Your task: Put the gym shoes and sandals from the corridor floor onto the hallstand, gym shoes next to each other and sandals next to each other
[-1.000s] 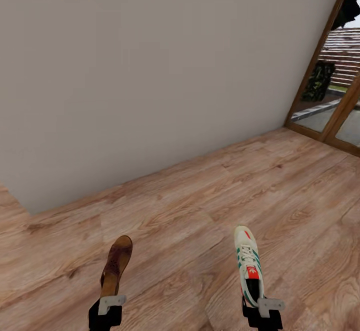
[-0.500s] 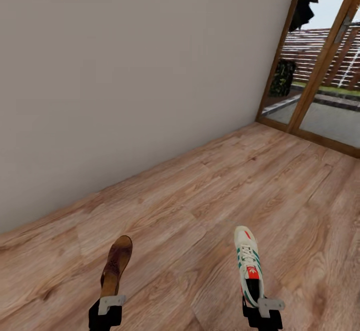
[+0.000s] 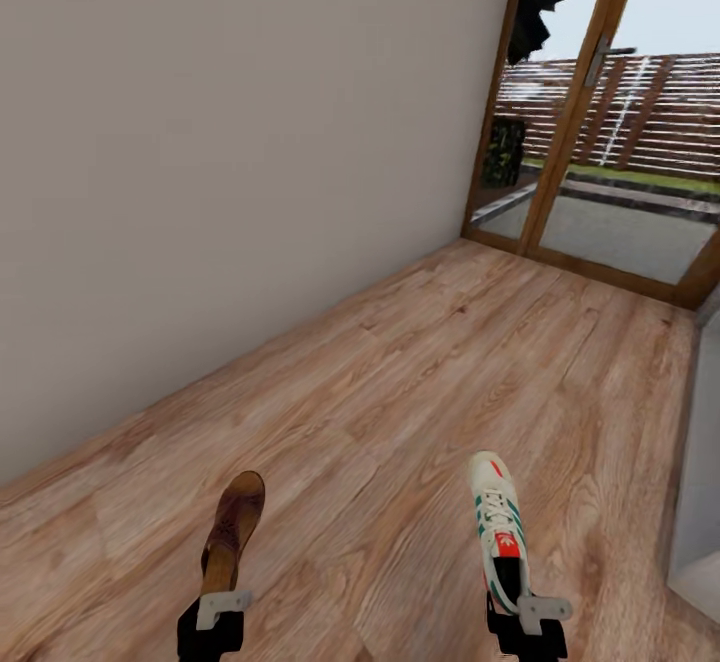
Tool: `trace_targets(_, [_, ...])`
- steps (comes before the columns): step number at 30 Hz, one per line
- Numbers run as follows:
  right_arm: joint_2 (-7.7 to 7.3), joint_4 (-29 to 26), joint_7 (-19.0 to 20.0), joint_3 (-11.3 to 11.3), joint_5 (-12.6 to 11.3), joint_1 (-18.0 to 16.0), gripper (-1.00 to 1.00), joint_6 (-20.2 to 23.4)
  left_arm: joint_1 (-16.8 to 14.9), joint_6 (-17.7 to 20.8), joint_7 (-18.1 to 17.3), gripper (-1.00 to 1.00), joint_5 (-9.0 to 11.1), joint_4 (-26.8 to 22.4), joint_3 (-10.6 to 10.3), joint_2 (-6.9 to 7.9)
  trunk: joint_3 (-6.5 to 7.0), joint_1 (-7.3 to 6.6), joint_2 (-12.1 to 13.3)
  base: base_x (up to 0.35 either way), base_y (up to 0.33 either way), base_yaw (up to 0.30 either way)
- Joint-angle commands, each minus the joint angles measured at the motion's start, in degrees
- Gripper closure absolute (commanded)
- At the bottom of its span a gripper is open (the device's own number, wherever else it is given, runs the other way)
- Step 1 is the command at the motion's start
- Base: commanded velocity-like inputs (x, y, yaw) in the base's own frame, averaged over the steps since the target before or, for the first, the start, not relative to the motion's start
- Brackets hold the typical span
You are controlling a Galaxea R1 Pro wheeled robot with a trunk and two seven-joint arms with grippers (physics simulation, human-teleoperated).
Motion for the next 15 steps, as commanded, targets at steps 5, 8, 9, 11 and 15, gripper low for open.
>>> trace_targets(5, [-0.01, 0.08, -0.47, 0.48, 0.35, -0.05, 1.00, -0.01, -0.01, -0.08, 0.41, 1.00, 0.23, -0.03, -0.49, 0.04, -0.04, 0.02, -0.02, 0.315, 0.000, -0.300])
trace_targets(8, [0.00, 0.07, -0.40, 0.51, 0.40, -0.03, 1.00, -0.01, -0.01, -0.08, 0.41, 1.00, 0.43, -0.03, -0.49, 0.04, -0.04, 0.02, -0.02, 0.333, 0.000, -0.300])
trace_targets(9, [0.01, 0.07, -0.40, 0.51, 0.39, -0.02, 1.00, -0.01, -0.01, -0.07, 0.41, 1.00, 0.44, -0.03, -0.49, 0.04, -0.04, 0.02, -0.02, 0.335, 0.000, -0.300])
trace_targets(11, [0.19, 0.01, -0.43, 0.51, 0.30, -0.04, 1.00, -0.01, -0.01, -0.07, 0.41, 1.00, 0.49, -0.03, -0.49, 0.04, -0.04, 0.02, -0.02, 0.335, 0.000, -0.300])
trace_targets(15, [0.39, -0.03, -0.49, 0.51, 0.22, -0.04, 1.00, -0.01, -0.01, -0.06, 0.41, 1.00, 0.50, -0.03, -0.49, 0.04, -0.04, 0.02, -0.02, 0.336, 0.000, -0.300])
